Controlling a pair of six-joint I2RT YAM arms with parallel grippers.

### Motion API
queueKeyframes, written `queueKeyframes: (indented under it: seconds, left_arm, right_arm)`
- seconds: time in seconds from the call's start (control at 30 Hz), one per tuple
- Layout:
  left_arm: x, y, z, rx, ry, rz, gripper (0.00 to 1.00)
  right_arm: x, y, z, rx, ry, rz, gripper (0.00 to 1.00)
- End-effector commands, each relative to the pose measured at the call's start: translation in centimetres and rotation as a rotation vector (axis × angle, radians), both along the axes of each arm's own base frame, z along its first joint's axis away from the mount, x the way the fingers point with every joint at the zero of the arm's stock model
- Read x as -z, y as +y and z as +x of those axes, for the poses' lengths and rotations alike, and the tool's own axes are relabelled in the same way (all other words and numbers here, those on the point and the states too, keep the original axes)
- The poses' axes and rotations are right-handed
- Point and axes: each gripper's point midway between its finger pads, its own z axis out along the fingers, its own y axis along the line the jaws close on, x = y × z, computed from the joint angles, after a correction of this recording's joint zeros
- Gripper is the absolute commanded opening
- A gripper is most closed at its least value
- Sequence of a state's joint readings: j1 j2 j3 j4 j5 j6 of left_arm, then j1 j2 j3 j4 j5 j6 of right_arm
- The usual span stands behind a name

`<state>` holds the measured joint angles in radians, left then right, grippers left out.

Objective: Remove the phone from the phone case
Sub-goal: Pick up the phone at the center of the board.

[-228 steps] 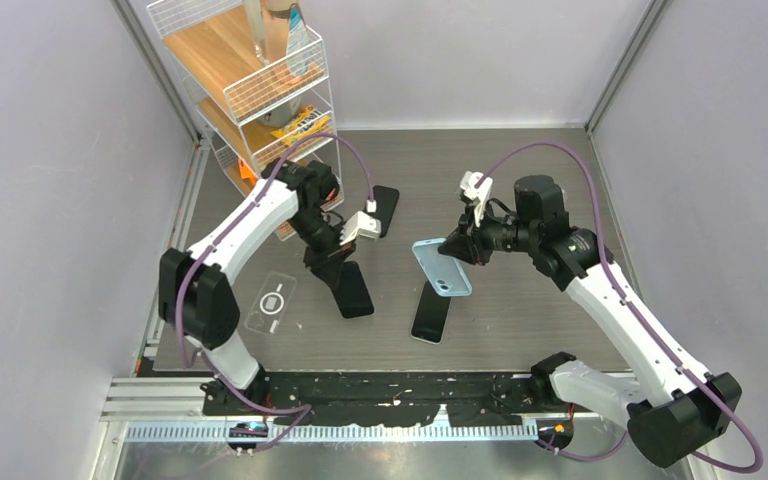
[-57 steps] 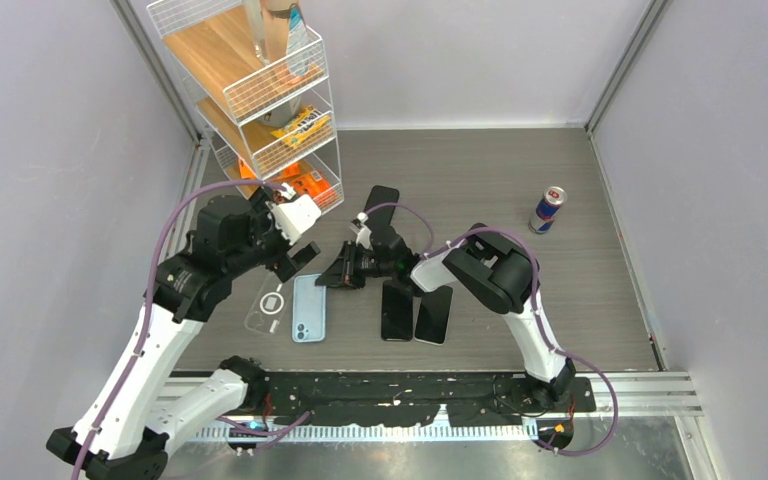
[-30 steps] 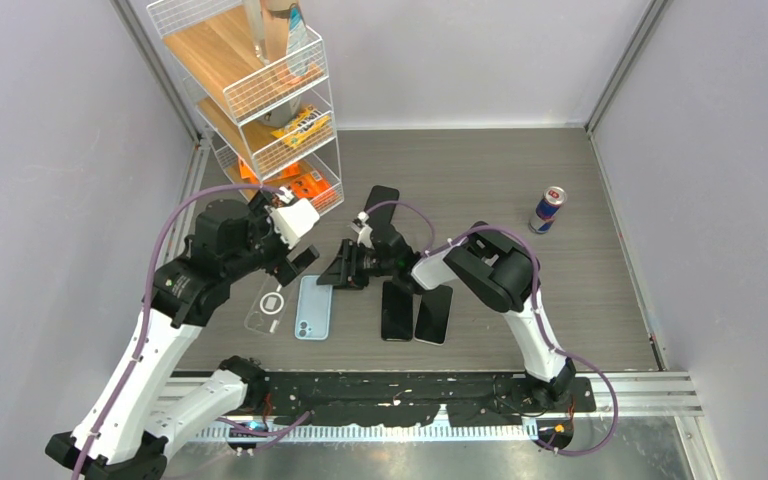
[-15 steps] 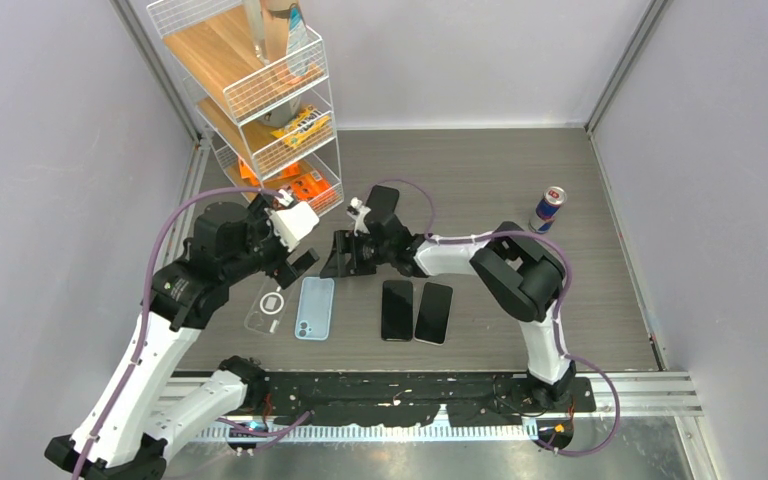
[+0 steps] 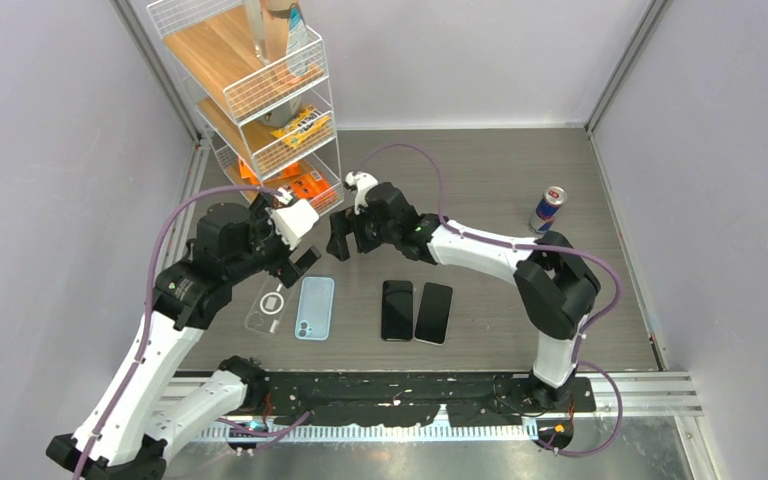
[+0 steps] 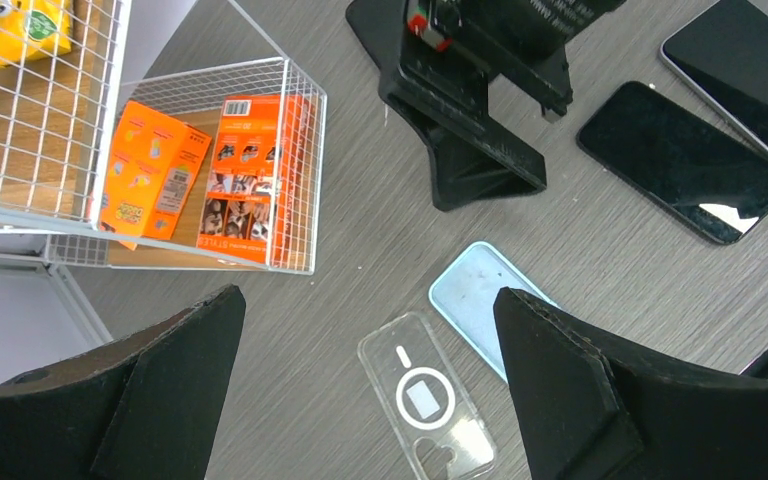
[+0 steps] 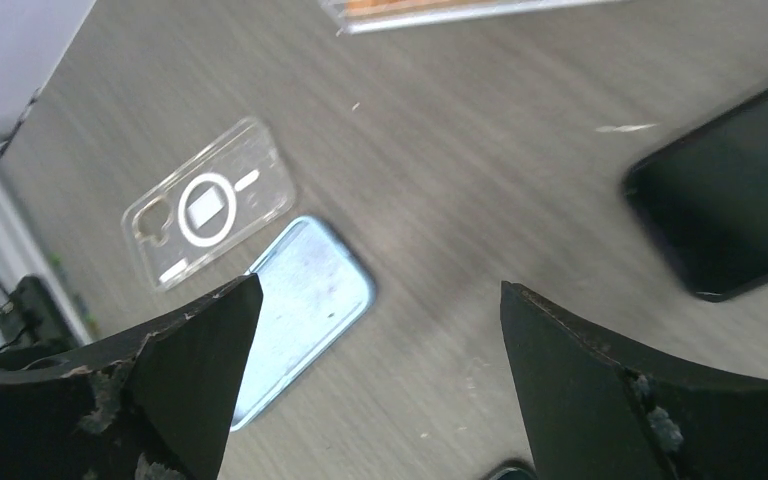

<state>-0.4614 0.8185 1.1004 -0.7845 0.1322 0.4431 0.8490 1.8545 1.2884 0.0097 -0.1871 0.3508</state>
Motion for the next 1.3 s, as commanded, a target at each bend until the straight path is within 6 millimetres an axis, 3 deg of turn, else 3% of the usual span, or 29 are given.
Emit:
queueKeyframes:
  seconds: [0.0, 0.27, 0.5, 0.6, 0.83, 1.27]
  left_arm:
    - [-0.1, -0.8, 1.8, -0.041, -0.014, -0.063, 0.99]
    - [1.4, -3.4, 4.3, -0.047, 0.057, -0.156, 0.99]
    - [3.7, -5.7, 7.8, -0.115, 0.163, -0.205, 0.99]
    - [5.1, -7.0, 9.2, -0.146, 0.208, -0.198, 0.99]
    - [8.4, -9.6, 12.5, -0.215, 0.287, -0.196, 0.99]
    - [16.5, -13.5, 18.8, -0.352, 0.518, -0.109, 0.99]
  right_arm:
    - [-4.2, -3.6, 3.9, 0.183, -0.226, -0.117, 0.95]
    - [-4.4, -9.2, 7.8, 0.334, -0.302, -0.2, 0.96]
    - [-4.4, -14.4, 10.9, 0.478, -0.33, -0.249, 0.96]
    - [-4.9, -15.4, 11.6, 0.508, -0.351, -0.246, 0.95]
    - [-5.5, -16.4, 12.3, 0.555, -0.378, -0.262, 0.95]
    - [-9.3, -23.4, 12.9, 0.722, -0.428, -0.191, 0.95]
